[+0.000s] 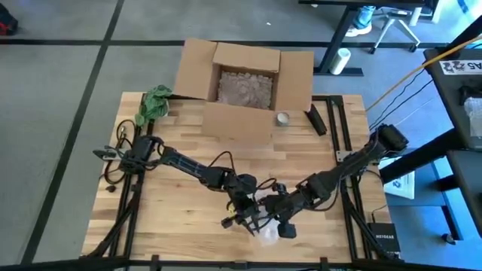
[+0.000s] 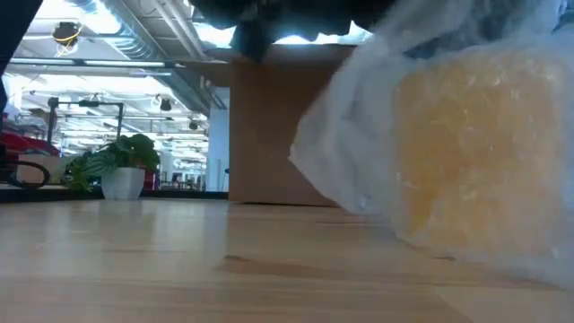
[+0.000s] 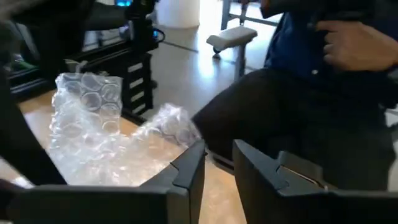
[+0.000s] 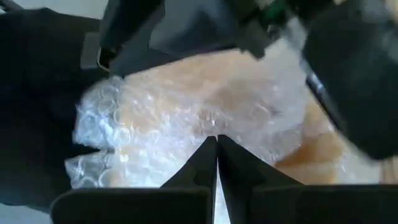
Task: Wrap mug
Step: Wrap the yellow mug with the bubble wrap
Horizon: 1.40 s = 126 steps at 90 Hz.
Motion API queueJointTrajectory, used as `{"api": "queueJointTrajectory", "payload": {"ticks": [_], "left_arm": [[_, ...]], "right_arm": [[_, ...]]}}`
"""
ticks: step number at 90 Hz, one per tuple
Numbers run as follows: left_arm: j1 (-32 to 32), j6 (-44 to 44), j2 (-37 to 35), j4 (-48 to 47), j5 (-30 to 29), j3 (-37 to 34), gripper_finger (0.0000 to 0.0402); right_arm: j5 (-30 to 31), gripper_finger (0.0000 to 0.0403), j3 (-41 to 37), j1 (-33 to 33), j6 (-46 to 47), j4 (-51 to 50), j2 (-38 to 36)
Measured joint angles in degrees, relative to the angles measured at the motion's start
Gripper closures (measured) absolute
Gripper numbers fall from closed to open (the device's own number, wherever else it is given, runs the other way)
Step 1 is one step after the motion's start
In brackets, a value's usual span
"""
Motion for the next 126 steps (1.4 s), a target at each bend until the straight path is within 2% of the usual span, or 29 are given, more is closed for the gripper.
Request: {"api": "queueJointTrajectory", "payload": {"ticks": [23, 44, 53, 67, 72, 100, 126], "left_arm": [[-0.34, -2.31, -1.58, -2.18, 6.71, 0.0, 0.0336], [-1.87, -0.63, -5.56, -10.05, 6.58, -0.08, 0.0336], [-3.0, 0.94, -6.89, -14.73, 1.74, -0.13, 0.0336], [-4.17, 4.74, -9.47, -25.64, -13.29, 0.04, 0.0336], [-4.17, 4.83, -9.75, -29.5, -16.97, 0.07, 0.0336], [-2.45, 0.66, -10.18, -39.05, -29.39, -0.89, 0.0336], [-2.67, -2.91, -19.65, -40.08, -38.25, -6.66, 0.0336]], "right_arm": [[0.39, 0.0403, 0.01, 0.0, -0.91, 0.44, 0.91], [1.1, 0.0403, 0.09, 0.09, -0.52, 0.87, 3.66], [0.95, 0.0403, 0.13, 0.0, -0.57, 2.15, 5.59], [-0.47, 0.0403, 0.14, -1.19, 0.6, 2.21, 7.76], [-1.25, 0.0403, 0.15, -1.87, 0.96, 2.13, 8.47], [-4.67, 0.0403, 0.35, -3.65, 1.6, 2.39, 11.38], [-4.5, 0.0403, 0.28, -3.65, 1.56, 2.4, 11.74]]}}
